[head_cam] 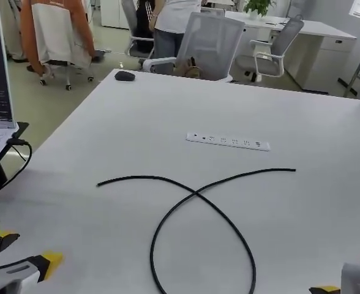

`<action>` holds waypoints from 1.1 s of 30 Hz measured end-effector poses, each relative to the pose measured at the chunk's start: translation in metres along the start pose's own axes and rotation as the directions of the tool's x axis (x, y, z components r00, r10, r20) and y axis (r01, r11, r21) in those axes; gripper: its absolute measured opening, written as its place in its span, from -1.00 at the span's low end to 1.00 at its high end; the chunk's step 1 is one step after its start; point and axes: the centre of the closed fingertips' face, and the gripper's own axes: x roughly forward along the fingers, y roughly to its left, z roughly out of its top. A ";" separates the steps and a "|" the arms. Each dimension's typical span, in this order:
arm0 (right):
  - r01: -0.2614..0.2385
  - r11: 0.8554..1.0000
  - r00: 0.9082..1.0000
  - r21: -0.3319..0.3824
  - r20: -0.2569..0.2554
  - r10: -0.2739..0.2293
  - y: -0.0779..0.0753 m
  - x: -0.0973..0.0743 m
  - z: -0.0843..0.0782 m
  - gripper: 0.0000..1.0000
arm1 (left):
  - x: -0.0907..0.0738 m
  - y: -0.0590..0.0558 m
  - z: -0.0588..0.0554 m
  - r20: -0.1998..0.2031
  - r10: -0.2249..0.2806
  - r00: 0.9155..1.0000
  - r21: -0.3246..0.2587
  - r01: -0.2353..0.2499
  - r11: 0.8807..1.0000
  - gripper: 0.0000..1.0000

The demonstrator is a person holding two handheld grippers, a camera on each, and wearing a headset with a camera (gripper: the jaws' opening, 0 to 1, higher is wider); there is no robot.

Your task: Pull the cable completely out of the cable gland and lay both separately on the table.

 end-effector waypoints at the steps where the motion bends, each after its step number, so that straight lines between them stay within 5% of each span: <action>1: 0.001 1.000 1.000 0.000 0.002 -0.001 0.000 0.000 0.000 0.03 | 0.000 -0.001 0.001 0.002 -0.006 1.000 0.003 0.006 1.000 -0.07; 4: 0.002 1.000 1.000 0.003 0.005 -0.002 -0.001 0.000 0.001 0.04 | -0.001 -0.003 0.001 0.001 -0.021 1.000 0.010 0.021 1.000 -0.03; 6: 0.002 1.000 1.000 0.004 0.008 -0.002 -0.001 0.000 0.002 0.04 | 0.001 -0.020 0.005 0.015 -0.123 0.992 -0.017 0.123 0.992 0.02; 7: 0.001 1.000 1.000 0.002 0.011 -0.001 -0.001 0.001 0.003 0.04 | 0.000 -0.033 0.010 0.037 -0.205 0.978 -0.036 0.206 0.978 -0.02; 9: 0.001 1.000 1.000 -0.011 0.017 -0.001 -0.001 0.001 0.006 0.04 | 0.000 -0.029 0.007 0.001 -0.186 0.983 -0.027 0.185 0.982 -0.13; 11: -0.003 1.000 1.000 -0.027 0.018 0.004 0.000 0.001 0.006 0.03 | 0.000 -0.028 0.005 -0.050 -0.180 0.982 0.046 0.182 0.982 -0.15; 14: -0.002 1.000 1.000 -0.027 0.028 0.003 0.000 0.001 0.008 0.03 | 0.000 -0.041 0.018 -0.049 -0.240 0.970 0.052 0.242 0.969 -0.01; 17: 0.003 1.000 0.999 -0.023 0.037 -0.002 -0.001 0.000 0.009 0.03 | 0.001 -0.046 0.034 -0.062 -0.245 0.968 0.168 0.252 0.953 -0.02; 20: 0.004 1.000 0.999 -0.022 0.043 -0.003 0.000 -0.001 0.010 0.02 | 0.006 -0.057 0.050 -0.045 -0.255 0.966 0.187 0.259 0.947 0.06; 26: 0.007 1.000 0.999 -0.012 0.046 -0.006 0.000 -0.002 0.009 0.00 | 0.024 -0.101 0.067 -0.044 -0.328 0.944 0.247 0.329 0.912 0.14; 29: 0.009 1.000 0.999 -0.004 0.051 -0.009 -0.001 -0.003 0.009 -0.01 | 0.030 -0.119 0.069 -0.072 -0.368 0.927 0.297 0.373 0.879 0.16; 32: 0.008 1.000 0.998 0.002 0.059 -0.008 -0.001 -0.005 0.010 -0.01 | 0.033 -0.149 0.074 -0.089 -0.441 0.893 0.322 0.445 0.836 -0.06; 33: 0.005 1.000 0.998 0.005 0.059 -0.005 0.000 -0.005 0.009 -0.01 | 0.034 -0.155 0.075 -0.090 -0.448 0.889 0.326 0.452 0.831 -0.04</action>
